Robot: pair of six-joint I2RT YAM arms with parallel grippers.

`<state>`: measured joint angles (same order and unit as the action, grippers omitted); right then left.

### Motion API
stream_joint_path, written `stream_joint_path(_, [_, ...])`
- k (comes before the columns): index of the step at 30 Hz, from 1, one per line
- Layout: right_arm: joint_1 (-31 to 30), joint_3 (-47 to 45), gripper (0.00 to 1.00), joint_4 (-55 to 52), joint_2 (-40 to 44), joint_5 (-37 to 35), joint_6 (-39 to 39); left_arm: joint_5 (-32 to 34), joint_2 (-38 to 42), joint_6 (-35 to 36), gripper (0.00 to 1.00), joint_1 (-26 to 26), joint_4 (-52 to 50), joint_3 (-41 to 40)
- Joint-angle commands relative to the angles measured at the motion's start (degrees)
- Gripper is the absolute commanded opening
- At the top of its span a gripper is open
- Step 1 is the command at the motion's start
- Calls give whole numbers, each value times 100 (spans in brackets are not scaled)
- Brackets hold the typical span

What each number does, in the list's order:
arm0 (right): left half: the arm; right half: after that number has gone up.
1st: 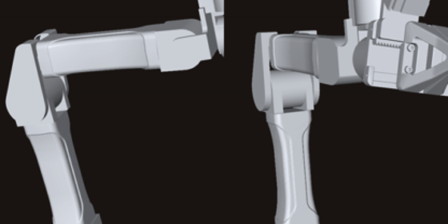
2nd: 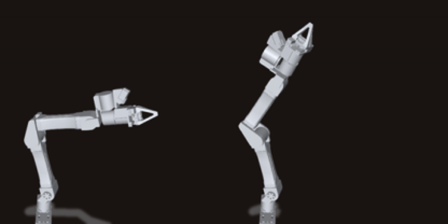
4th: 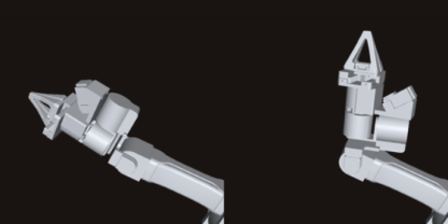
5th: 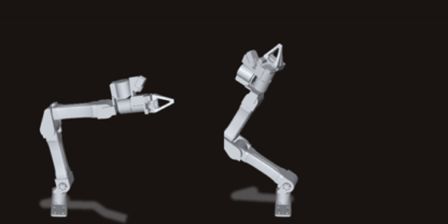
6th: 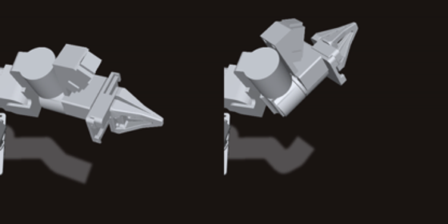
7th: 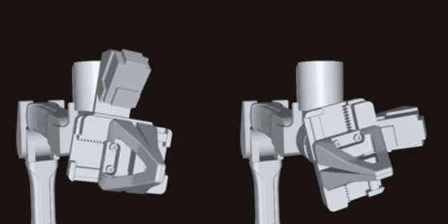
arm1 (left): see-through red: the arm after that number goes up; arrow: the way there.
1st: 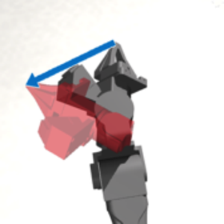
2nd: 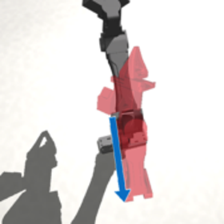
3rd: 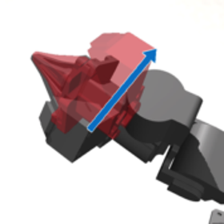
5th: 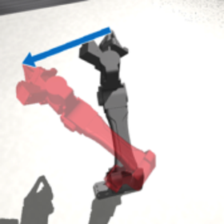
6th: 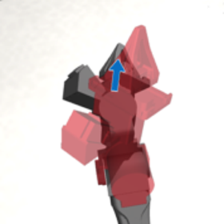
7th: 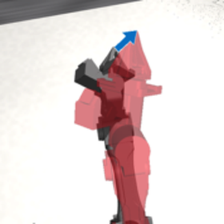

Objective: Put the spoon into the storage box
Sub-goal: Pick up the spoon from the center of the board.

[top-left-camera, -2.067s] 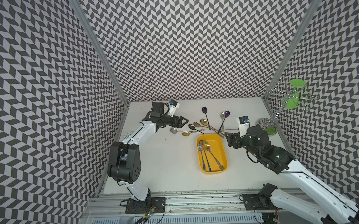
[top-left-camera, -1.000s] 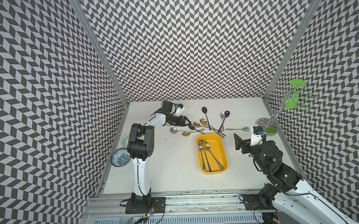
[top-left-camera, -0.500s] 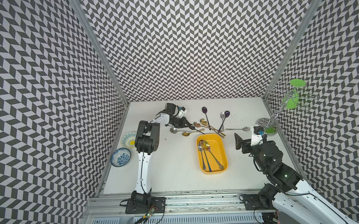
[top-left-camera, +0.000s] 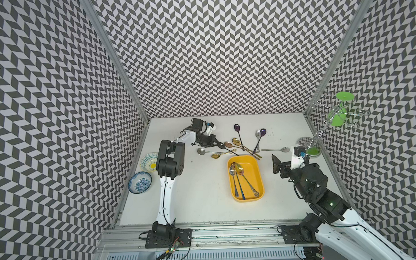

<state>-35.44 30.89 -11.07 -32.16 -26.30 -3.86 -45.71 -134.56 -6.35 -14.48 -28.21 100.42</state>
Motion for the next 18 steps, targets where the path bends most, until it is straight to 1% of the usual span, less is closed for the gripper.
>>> stream_joint_path(1, [35, -36, 100, 289, 59, -101, 55, 90, -24, 21, 12, 47, -71, 179])
stream_joint_path(2, [35, -33, 100, 300, 44, -33, 63, 113, -4, -5, 9, 71, -69, 209])
stream_joint_path(3, [31, -31, 100, 307, 39, 21, 61, 142, 7, -7, 7, 90, -92, 250])
stream_joint_path(8, [37, -40, 100, 295, 52, -108, 58, 435, 327, 208, 3, 121, -194, 260])
stream_joint_path(10, [37, -36, 100, 305, 43, 5, 66, 492, 437, 258, 3, 130, -227, 296])
stream_joint_path(14, [36, -32, 100, 283, 46, -137, 56, 716, 744, 484, 3, 121, -361, 374])
stream_joint_path(18, [45, -32, 100, 299, 77, -21, 61, 813, 1039, 635, 3, 123, -434, 431])
